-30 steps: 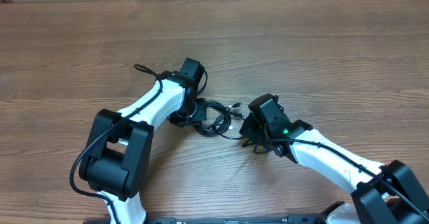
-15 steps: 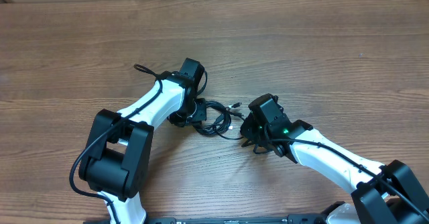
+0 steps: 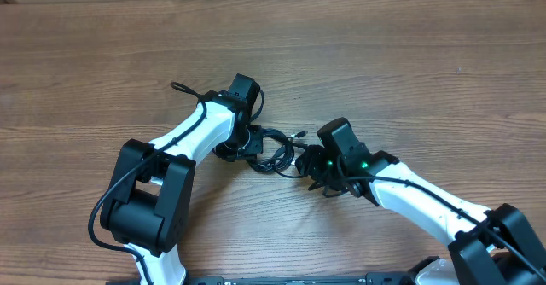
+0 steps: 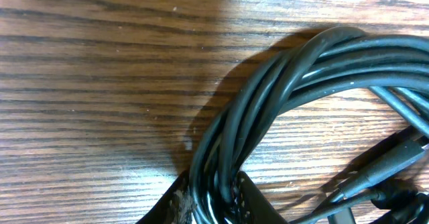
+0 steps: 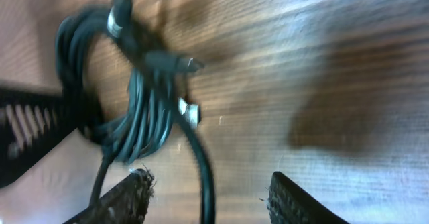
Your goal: Untangle cables
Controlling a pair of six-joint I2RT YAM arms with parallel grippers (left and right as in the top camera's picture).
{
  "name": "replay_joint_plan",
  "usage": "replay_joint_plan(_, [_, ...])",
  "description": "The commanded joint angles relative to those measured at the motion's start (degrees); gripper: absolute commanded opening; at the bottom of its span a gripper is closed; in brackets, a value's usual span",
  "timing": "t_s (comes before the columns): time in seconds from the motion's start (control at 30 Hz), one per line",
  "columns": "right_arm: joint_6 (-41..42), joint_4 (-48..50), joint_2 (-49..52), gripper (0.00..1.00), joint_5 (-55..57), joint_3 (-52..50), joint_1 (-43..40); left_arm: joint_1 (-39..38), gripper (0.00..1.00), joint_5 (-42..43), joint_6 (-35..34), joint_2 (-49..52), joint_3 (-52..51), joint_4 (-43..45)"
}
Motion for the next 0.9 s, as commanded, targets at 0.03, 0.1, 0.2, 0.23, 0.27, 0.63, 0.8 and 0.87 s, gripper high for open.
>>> replay_joint_plan(0.03, [-7.06,-4.83,-0.83,0.44,-10.73,7.52,-4.5,-0.57,0.22,0.9,-0.39,2.36,-2.64,0.39])
replay_joint_plan(0.1, [-7.08,-4.76,-0.81,0.29,-11.13,8.13,-5.35,-0.57,0.23,0.96,-0.42,2.36,-2.67,0.81])
replay_joint_plan(0.2, [-7.06,-7.1,-0.37,0.25,-6.29,7.93,-4.66,-0.57,0.22,0.94,-0.94,2.36,-2.67,1.03])
replay_joint_plan(0.23, [-7.06,-8.17,-0.24,0.25,-4.46,7.8,-4.04,-0.57,0.22,0.94,-1.18,2.36,-2.69,0.98])
replay_joint_plan(0.27, [-7.06,-8.79,-0.13,0.25,-3.43,7.65,-3.63,-0.57,0.22,0.92,-1.27,2.36,-2.78,0.98])
replay_joint_plan(0.63, [-3.89,-6.1,3.34,0.04,2.14,3.85,0.74,-0.57,0.22,0.9,-1.27,2.36,-2.86,1.05])
replay_joint_plan(0.8, [-10.84,-14.58,2.93,0.04,1.51,11.1,-4.13,-0.57,0.2,0.59,-1.25,2.36,-2.86,0.9])
replay_joint_plan(0.87, [-14.58,-22.45,2.93,0.04,1.53,17.29,-7.3,-0.57,0.2,0.46,-1.27,2.36,-2.86,0.81])
